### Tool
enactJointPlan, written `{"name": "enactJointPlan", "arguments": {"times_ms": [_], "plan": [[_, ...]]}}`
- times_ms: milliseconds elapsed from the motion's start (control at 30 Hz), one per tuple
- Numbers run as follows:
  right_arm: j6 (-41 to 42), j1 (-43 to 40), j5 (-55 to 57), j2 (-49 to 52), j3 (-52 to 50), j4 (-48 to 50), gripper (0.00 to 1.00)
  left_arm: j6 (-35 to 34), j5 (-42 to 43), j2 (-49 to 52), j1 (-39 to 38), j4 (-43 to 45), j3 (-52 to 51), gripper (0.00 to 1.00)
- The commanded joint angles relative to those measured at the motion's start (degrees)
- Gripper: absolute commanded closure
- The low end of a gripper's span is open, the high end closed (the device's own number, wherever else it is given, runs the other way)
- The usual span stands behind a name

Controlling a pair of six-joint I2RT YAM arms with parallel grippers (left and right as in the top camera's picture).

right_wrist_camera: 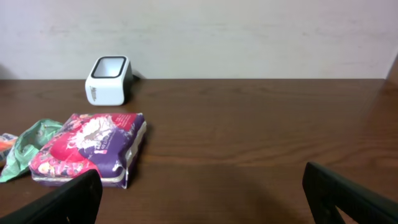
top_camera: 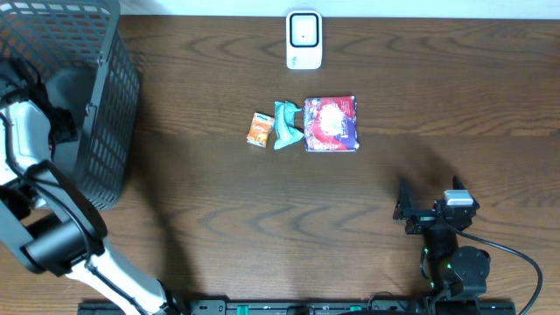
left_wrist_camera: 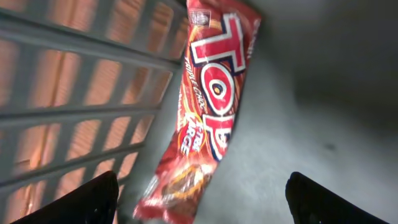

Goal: Scan the item barcode
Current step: 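Reach left gripper into basket and grasp red-orange Tora snack bar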

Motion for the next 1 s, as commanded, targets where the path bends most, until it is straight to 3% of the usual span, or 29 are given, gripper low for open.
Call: {"name": "enactJointPlan", "arguments": {"times_ms": [0,267,533,667,733,800,833,967], "plan": [[-0.63,-0.35,-0.09,-0.24,-0.09,-0.24,0.01,0.98,-0.55,3.02,1.09,1.01,-0.66,0.14],[-0.63,-0.35,-0.09,-0.24,-0.09,-0.24,0.01,0.92,6.75,7.74,2.1,3.54,-0.66,0.14],[-0.63,-0.35,-0.09,-0.24,-0.09,-0.24,0.01,-0.48,7.3,10.47,2.89,4.17,-0.68,0.16],[-0.63,-0.35,-0.09,-0.24,-0.09,-0.24,0.01,-2.54,7.3,10.54,3.13,3.91,-0.7,0.44],[-0.63,-0.35,-0.09,-0.24,-0.09,-0.24,0.01,-2.97,7.32,10.54,3.15,3.3,-0.7,0.71],[-0.63,-0.35,-0.09,-0.24,-0.09,-0.24,0.01,-2.95,7.28,10.54,3.15,2.8,-0.7,0.89],[-0.63,-0.35,-0.09,-0.24,-0.09,-0.24,0.01,-2.95,7.28,10.51,3.15,2.47,-0.7,0.92],[-0.63,-0.35,-0.09,-0.24,-0.09,-0.24,0.01,-2.95,7.26,9.99,3.15,1.09,-0.7,0.93]]}}
